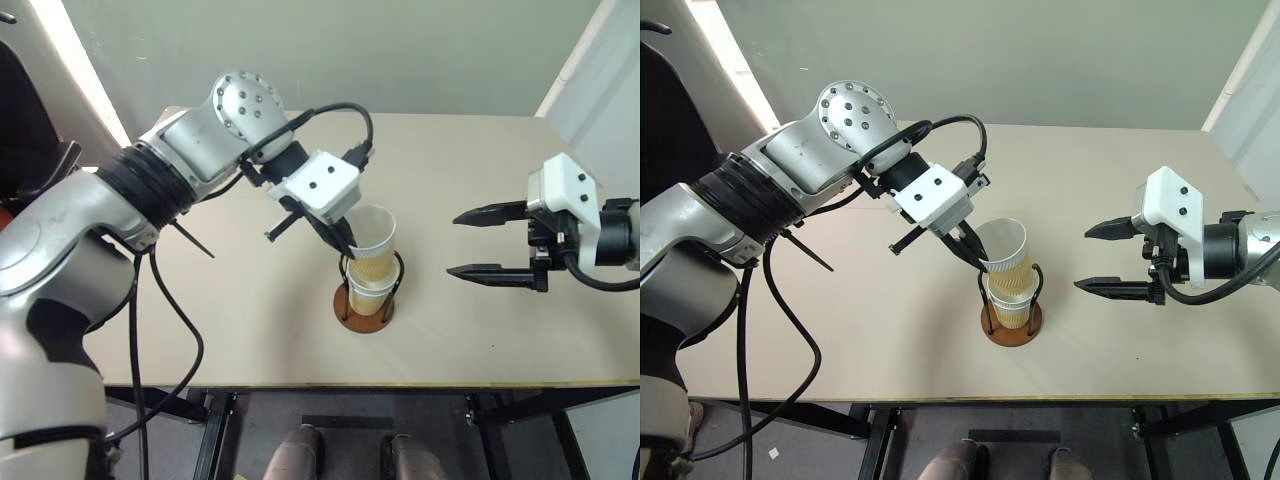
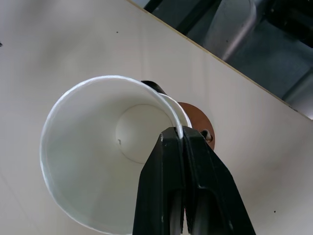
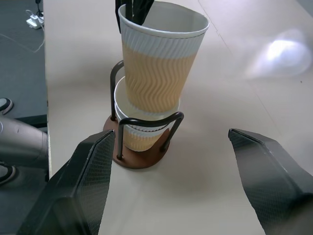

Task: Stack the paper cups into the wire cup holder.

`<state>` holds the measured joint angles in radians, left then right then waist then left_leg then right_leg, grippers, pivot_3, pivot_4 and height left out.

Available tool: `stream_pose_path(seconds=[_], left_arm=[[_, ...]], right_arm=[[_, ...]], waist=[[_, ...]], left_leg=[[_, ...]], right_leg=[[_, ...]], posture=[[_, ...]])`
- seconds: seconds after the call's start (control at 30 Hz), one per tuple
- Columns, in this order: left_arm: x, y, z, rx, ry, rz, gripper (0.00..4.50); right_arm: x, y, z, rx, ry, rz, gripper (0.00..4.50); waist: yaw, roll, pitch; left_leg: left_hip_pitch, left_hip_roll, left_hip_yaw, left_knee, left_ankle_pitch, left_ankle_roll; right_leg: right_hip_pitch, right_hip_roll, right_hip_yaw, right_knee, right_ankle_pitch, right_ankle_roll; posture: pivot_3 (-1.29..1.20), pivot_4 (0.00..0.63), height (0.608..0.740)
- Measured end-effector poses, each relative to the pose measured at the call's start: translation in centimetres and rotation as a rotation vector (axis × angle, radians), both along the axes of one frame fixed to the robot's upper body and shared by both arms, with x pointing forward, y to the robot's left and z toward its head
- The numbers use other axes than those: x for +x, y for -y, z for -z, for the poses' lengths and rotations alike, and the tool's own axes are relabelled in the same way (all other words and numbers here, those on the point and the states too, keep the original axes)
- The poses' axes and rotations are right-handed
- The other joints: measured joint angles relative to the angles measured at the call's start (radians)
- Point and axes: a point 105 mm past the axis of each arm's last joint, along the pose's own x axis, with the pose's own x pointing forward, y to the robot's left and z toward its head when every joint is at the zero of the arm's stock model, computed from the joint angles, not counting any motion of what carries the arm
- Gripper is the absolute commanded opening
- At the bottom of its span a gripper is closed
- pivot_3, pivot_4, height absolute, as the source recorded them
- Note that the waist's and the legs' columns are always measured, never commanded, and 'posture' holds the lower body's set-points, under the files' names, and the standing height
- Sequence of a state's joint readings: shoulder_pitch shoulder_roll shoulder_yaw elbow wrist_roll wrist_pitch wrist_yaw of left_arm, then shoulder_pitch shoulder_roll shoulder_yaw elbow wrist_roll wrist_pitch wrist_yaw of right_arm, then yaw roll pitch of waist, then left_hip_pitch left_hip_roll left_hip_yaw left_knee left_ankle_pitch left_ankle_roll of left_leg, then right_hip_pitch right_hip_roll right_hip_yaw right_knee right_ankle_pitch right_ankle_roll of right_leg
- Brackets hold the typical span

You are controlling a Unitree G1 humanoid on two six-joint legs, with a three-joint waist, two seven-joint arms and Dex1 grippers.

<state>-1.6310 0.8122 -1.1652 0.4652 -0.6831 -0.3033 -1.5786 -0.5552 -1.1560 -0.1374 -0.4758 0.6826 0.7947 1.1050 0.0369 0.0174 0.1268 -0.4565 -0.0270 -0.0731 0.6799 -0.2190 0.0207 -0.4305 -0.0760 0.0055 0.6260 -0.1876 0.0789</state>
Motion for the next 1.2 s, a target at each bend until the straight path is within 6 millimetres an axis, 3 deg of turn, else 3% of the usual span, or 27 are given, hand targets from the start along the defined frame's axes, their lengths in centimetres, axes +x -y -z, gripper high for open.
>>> stream_pose_path(seconds=[0.27,0.67,0.73,0.83,0.93,1.07,1.2], left_arm=[[0.5,1.0,1.2,0.041,0.006,0.018,0.02],[1.0,1.0,0.1,-0.032,-0.002,-0.041,4.03],[1.2,0.3,-0.9,-0.092,-0.02,-0.094,4.03],[1.9,-2.5,-1.8,-0.182,-0.067,-0.239,4.03],[1.8,-7.9,-0.8,-0.236,-0.165,-0.464,4.03],[-0.4,-14.3,2.3,-0.269,-0.305,-0.769,4.03],[-2.4,-17.4,3.3,-0.347,-0.33,-0.975,4.03]], right_arm=[[0.0,-0.1,0.1,-0.004,0.003,0.008,3.85],[0.2,-0.7,0.7,-0.001,-0.02,-0.025,3.85],[0.9,-1.0,1.0,0.019,-0.037,-0.043,3.85],[1.8,-0.9,1.5,0.045,-0.081,-0.054,3.85],[2.6,0.3,1.9,0.052,-0.131,-0.04,3.85],[3.1,2.1,1.8,0.043,-0.177,-0.027,3.85],[3.1,2.7,1.2,0.057,-0.189,-0.046,3.85]], waist=[[0.002,0.0,0.0],[0.0,0.0,0.0],[-0.003,0.0,0.0],[-0.01,0.001,0.0],[-0.022,0.002,-0.001],[-0.03,0.001,-0.001],[-0.019,0.001,-0.001]], left_leg=[[0.0,0.0,0.0,0.001,-0.001,0.0],[0.0,0.001,0.001,0.001,-0.001,-0.001],[0.001,0.002,0.001,0.001,-0.001,-0.001],[0.002,0.002,0.001,0.0,-0.001,-0.001],[0.002,0.004,0.001,-0.001,0.0,-0.002],[0.001,0.005,0.0,-0.003,0.0,-0.003],[0.002,0.005,-0.003,-0.006,0.0,-0.005]], right_leg=[[0.0,0.0,0.0,0.0,0.0,0.0],[0.0,0.001,0.0,0.0,0.0,0.0],[0.0,0.001,0.0,0.0,0.0,0.0],[-0.001,0.002,0.001,0.001,-0.001,-0.001],[-0.002,0.004,0.001,0.001,-0.003,-0.003],[-0.005,0.006,0.0,0.001,-0.009,-0.007],[-0.004,0.005,-0.001,0.003,-0.013,-0.014]], posture=[[0.0,0.15,0.74],[0.0,0.15,0.74],[0.0,0.15,0.74],[0.0,0.15,0.74],[0.0,0.15,0.74],[0.0,0.15,0.74],[0.0,0.15,0.74]])
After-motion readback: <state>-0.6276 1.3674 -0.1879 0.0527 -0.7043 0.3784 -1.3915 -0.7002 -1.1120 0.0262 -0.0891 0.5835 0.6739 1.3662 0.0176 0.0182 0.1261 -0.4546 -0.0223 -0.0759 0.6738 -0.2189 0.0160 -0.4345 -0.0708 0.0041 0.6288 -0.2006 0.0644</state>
